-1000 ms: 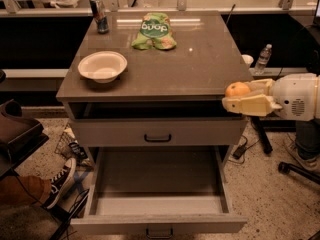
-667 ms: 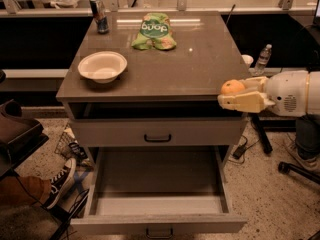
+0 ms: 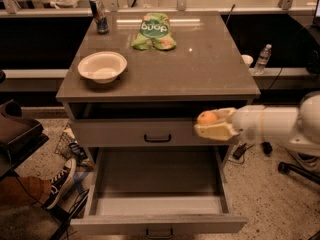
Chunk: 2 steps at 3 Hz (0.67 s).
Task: Place orange into middle drawer
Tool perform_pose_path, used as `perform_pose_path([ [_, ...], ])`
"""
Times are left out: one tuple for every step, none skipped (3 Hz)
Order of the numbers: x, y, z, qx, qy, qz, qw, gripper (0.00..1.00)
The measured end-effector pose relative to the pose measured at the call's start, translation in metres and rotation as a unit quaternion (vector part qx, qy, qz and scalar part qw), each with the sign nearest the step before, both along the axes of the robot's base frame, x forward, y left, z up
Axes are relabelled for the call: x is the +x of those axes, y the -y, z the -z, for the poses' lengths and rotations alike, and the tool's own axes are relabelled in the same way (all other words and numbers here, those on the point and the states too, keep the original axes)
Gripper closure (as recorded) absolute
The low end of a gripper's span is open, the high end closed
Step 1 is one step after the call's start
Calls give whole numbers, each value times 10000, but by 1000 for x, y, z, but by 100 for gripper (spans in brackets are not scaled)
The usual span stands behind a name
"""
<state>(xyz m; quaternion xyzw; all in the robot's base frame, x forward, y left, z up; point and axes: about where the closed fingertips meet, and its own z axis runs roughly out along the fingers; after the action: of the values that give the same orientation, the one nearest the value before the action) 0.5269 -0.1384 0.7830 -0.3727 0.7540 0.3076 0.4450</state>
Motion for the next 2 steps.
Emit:
perform_pose_path([
  [2, -26, 75, -342, -5, -358, 9988, 100],
  [-2, -40, 141, -555, -94, -620, 9965, 100],
])
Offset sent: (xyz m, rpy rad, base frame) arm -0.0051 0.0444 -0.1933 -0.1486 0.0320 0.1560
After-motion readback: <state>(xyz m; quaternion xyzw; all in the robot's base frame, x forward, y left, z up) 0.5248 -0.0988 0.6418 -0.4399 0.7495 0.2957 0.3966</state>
